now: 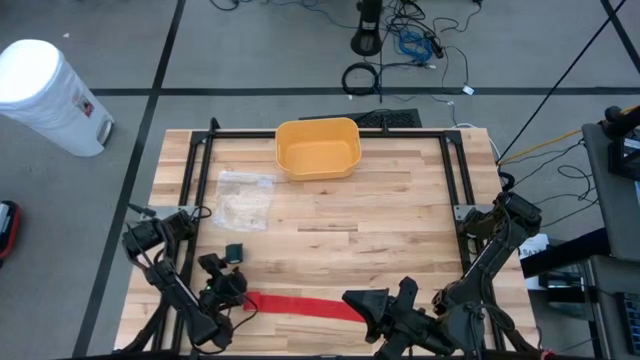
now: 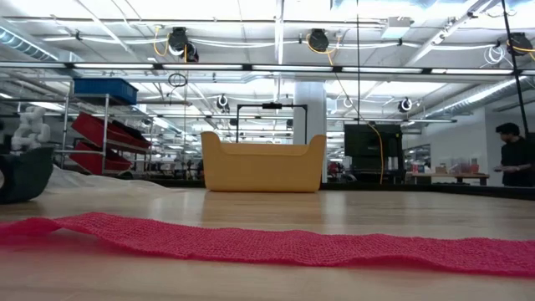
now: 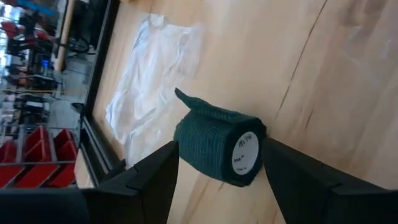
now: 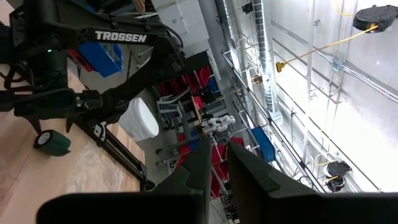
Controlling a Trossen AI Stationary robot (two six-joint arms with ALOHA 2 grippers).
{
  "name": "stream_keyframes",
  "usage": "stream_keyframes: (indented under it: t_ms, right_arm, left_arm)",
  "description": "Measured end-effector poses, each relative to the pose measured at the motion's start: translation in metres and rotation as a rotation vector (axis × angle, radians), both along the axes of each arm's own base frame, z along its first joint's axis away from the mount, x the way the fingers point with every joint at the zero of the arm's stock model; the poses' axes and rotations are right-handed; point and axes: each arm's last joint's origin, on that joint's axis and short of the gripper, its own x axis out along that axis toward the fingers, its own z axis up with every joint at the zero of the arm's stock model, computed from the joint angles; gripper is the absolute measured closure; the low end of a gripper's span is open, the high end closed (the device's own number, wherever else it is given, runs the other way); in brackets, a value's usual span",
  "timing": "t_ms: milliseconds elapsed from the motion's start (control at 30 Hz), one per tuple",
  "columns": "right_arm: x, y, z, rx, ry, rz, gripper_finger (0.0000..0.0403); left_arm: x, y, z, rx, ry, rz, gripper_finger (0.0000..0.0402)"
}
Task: Roll bandage
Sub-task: Roll the green bandage
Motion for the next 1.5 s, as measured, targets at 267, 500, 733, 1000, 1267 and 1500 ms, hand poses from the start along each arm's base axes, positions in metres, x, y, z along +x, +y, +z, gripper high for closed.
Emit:
stream_keyframes:
  t_ms: [267, 500, 733, 1000, 1267, 1500]
  right_arm:
    - [0.000, 0.000, 0.000, 0.002, 0.000, 0.000, 0.0362]
    - [0.000, 0.000, 0.000, 0.002, 0.000, 0.000, 0.0362]
    - [0.000, 0.000, 0.000, 0.002, 0.000, 0.000, 0.0362]
    - [0.000, 0.000, 0.000, 0.001, 0.000, 0.000, 0.0362]
    - [0.000, 0.000, 0.000, 0.002, 0.000, 0.000, 0.0362]
    - [0.000, 0.000, 0.000, 0.002, 0.000, 0.001, 0.0362]
  left_arm:
    - [0.000, -0.001, -0.010, 0.039, 0.042, -0.009, 0.0165]
    - [0.005, 0.003, -0.015, 0.073, 0.067, 0.013, 0.0165]
    - [0.012, 0.009, -0.018, 0.082, 0.124, 0.031, 0.0165]
    - [0.011, 0.013, -0.014, 0.118, 0.174, 0.054, 0.0165]
    - [0.011, 0.013, -0.015, 0.114, 0.179, 0.047, 0.0165]
    - [0.008, 0.017, -0.019, 0.126, 0.195, 0.047, 0.0199]
